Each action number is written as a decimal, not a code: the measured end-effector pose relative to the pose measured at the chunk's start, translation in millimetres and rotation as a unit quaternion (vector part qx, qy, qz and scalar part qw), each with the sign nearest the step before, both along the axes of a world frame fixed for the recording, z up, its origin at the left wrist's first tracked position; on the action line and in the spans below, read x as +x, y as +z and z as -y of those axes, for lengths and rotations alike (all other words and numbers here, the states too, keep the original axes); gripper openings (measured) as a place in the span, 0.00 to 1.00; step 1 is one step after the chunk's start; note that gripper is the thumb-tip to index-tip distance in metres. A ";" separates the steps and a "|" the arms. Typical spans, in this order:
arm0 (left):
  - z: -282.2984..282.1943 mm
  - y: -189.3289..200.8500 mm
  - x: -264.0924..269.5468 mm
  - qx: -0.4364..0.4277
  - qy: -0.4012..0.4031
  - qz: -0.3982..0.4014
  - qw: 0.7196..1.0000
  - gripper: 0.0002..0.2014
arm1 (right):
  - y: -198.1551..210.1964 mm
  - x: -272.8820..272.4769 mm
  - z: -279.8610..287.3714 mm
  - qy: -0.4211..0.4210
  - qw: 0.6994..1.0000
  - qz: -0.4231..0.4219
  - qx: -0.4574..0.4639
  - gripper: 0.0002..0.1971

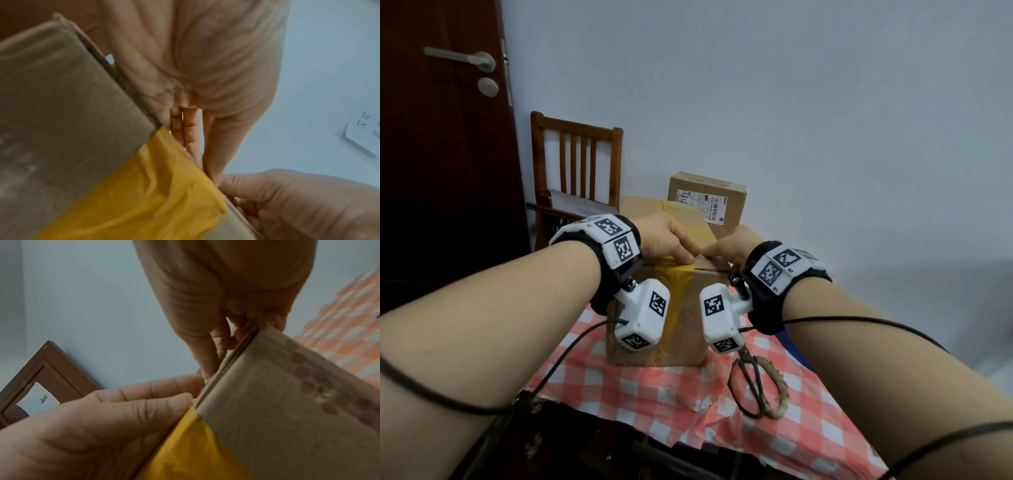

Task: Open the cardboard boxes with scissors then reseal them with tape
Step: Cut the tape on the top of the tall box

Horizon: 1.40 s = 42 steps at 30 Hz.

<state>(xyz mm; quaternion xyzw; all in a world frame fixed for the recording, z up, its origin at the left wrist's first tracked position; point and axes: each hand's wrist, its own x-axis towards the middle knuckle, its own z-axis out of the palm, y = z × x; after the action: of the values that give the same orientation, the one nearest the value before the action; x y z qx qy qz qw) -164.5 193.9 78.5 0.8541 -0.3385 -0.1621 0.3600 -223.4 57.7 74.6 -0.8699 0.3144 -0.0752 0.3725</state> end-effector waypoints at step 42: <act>0.7 0.2 -5.0 -0.015 0.034 0.005 0.999 0.13 | 2.2 -15.0 10.3 0.155 0.980 0.089 -0.083 0.09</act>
<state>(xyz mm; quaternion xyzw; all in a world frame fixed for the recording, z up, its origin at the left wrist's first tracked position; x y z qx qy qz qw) -169.5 193.2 78.7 0.8605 -0.3137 -0.1406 0.3759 -238.4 47.4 76.7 -0.9256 0.1343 -0.1199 0.3329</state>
